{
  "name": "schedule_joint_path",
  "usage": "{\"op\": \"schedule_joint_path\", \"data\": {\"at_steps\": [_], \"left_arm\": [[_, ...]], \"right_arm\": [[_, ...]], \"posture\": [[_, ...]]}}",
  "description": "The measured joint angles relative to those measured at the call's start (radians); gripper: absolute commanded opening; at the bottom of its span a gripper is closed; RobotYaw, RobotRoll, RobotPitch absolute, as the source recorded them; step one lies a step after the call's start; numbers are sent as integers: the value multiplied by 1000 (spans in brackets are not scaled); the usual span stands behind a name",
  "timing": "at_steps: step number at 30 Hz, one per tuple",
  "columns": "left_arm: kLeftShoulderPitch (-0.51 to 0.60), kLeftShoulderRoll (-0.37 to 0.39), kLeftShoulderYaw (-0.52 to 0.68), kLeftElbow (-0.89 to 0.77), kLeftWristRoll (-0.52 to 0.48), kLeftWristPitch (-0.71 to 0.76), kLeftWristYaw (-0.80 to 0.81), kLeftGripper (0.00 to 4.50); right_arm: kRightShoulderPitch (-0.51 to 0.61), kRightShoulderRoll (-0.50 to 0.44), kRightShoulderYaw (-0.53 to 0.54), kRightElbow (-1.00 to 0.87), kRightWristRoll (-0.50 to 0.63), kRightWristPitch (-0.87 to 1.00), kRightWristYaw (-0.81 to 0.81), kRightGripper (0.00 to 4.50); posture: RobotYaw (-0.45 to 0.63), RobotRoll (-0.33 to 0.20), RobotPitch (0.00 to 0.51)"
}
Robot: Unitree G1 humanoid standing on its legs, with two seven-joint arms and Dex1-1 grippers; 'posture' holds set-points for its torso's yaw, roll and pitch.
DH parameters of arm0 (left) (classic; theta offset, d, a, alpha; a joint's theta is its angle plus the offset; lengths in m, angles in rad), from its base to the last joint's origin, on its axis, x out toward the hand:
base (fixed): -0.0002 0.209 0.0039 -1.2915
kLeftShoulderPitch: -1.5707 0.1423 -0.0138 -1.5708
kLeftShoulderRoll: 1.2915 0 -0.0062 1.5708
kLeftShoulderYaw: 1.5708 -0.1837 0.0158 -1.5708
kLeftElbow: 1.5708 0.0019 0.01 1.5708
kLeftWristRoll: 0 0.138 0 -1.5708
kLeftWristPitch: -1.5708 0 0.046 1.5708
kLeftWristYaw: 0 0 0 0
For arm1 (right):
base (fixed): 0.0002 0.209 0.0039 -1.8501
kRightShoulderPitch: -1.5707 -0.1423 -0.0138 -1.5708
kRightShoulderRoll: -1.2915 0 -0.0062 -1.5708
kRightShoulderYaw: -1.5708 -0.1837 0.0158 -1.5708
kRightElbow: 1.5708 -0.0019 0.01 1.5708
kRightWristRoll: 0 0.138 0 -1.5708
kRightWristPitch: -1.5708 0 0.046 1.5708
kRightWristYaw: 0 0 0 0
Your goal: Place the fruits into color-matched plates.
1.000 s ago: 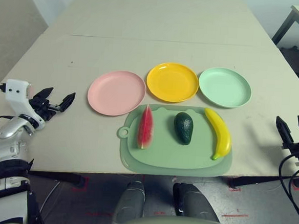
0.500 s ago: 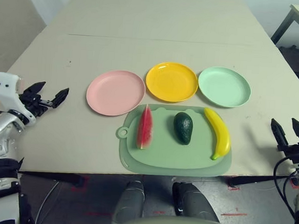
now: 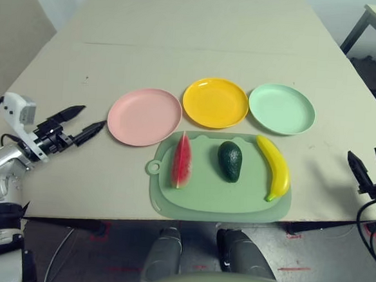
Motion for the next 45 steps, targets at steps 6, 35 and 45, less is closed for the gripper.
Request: {"op": "schedule_joint_path", "data": {"at_steps": [6, 35, 45], "left_arm": [[124, 12, -16, -208, -26, 35, -71, 4500], [-21, 37, -101, -93, 44, -53, -103, 4500], [-25, 41, -101, -93, 44, -64, -96, 4500]], "right_arm": [[-14, -232, 155, -212, -182, 148, -15, 4453], [-704, -292, 852, -87, -610, -386, 567, 4453], [-725, -281, 896, -77, -625, -434, 568, 4453]], "posture": [[61, 0, 165], [79, 0, 146], [83, 0, 145]]}}
